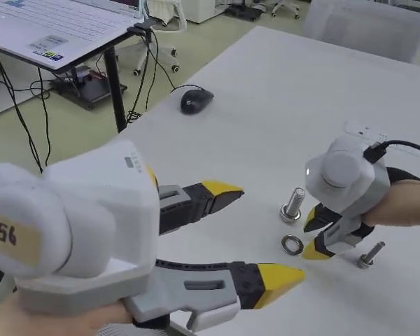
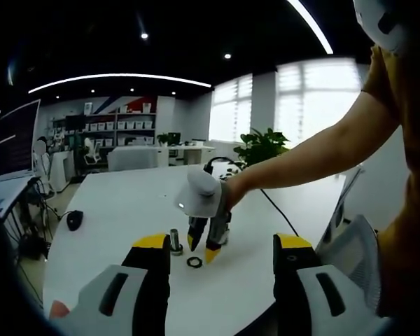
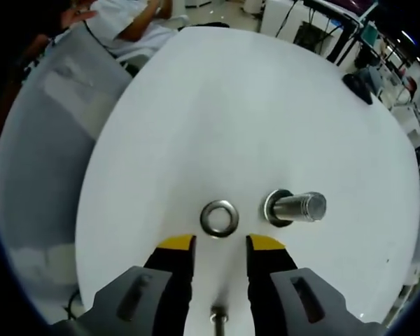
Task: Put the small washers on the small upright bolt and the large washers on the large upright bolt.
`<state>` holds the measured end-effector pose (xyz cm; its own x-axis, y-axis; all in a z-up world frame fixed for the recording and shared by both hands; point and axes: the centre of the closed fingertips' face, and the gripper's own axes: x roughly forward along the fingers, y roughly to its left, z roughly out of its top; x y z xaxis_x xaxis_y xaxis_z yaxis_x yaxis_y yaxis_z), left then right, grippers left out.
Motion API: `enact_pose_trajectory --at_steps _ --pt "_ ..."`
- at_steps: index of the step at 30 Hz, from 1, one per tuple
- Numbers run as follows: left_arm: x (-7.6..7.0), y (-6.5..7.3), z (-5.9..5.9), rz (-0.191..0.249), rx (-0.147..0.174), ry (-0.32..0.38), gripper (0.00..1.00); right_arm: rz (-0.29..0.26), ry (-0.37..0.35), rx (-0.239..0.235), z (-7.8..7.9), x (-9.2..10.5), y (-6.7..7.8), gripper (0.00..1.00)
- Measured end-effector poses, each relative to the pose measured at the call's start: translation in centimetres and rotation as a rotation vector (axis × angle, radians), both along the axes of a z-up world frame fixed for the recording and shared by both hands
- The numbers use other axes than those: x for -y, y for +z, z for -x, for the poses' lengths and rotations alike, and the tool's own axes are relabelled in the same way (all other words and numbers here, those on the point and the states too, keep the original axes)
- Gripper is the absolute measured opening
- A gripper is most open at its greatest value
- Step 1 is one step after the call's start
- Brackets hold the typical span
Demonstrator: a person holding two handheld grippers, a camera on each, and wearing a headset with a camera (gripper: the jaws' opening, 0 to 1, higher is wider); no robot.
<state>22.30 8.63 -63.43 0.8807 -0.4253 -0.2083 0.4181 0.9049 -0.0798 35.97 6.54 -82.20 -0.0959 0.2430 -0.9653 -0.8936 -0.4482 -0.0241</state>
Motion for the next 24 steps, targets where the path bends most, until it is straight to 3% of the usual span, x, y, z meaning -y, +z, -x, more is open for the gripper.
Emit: enact_pose_trajectory --at_steps 10,24 --pt "-0.3 0.0 0.3 0.000 -0.001 0.016 0.58 -0.018 -0.006 -0.019 0.5 -0.8 -0.5 0.36" --pt "-0.3 -0.2 0.1 0.004 -0.006 0.023 0.58 -0.039 -0.035 -0.044 0.9 -1.2 -0.5 0.32"
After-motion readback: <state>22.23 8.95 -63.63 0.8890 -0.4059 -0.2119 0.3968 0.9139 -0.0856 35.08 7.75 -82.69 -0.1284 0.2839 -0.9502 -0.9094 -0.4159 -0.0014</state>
